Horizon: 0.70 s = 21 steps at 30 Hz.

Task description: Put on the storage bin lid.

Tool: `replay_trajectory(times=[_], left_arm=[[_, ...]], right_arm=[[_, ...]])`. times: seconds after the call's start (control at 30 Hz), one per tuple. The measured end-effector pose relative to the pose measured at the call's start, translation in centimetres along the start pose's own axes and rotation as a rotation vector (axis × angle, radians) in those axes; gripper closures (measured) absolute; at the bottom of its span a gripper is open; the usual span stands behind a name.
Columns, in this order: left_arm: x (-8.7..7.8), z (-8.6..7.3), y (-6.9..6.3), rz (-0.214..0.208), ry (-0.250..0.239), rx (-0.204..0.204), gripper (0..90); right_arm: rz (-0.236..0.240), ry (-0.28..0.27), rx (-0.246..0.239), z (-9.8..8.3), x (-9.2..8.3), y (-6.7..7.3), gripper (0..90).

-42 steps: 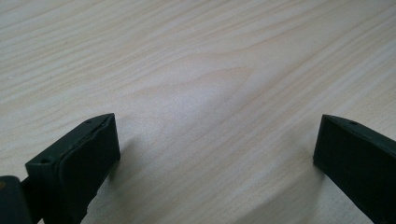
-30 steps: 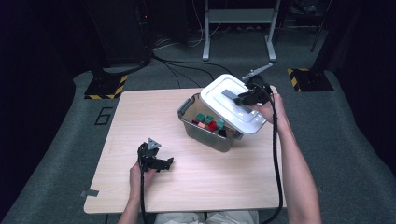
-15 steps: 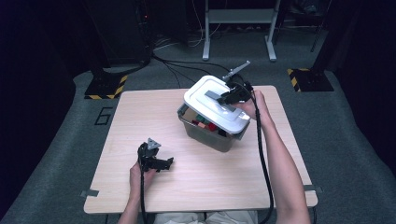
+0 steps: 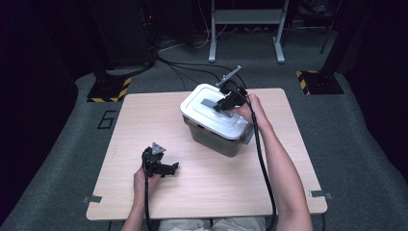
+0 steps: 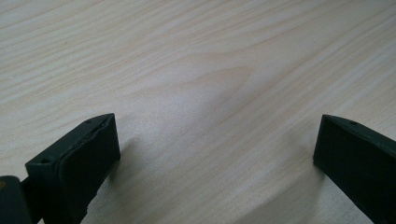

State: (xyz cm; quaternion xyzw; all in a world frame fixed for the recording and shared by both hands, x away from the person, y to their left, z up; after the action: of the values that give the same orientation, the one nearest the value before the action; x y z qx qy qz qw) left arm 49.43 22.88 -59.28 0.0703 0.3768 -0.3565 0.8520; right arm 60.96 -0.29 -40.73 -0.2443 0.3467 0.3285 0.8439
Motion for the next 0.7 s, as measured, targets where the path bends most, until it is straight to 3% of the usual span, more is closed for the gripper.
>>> replay_trajectory(times=[0.1,0.3,0.7], left_arm=[[0.0,0.0,0.0,0.0,-0.001,-0.001,0.1],[0.0,0.0,0.0,0.001,-0.006,-0.004,0.1],[0.1,0.1,0.0,0.002,-0.011,-0.008,0.1]], right_arm=[[0.019,0.014,-0.027,-0.2,0.8,0.3,66.8],[0.029,0.043,-0.034,-1.0,1.4,0.6,66.8],[0.001,0.078,-0.061,-2.1,2.4,0.7,66.7]])
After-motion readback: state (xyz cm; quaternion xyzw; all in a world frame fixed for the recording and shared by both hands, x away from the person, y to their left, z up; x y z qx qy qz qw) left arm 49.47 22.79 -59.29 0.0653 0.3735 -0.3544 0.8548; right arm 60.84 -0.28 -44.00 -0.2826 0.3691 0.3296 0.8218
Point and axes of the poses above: each handheld gripper's, and its own axes: x roughly forward along the jaws, z roughly out of its top, y roughly to its left, the point moved 9 cm from there along x, roughly forward along the jaws, and after that the axes turned 14 degrees about -z, right-handed, at the moved point
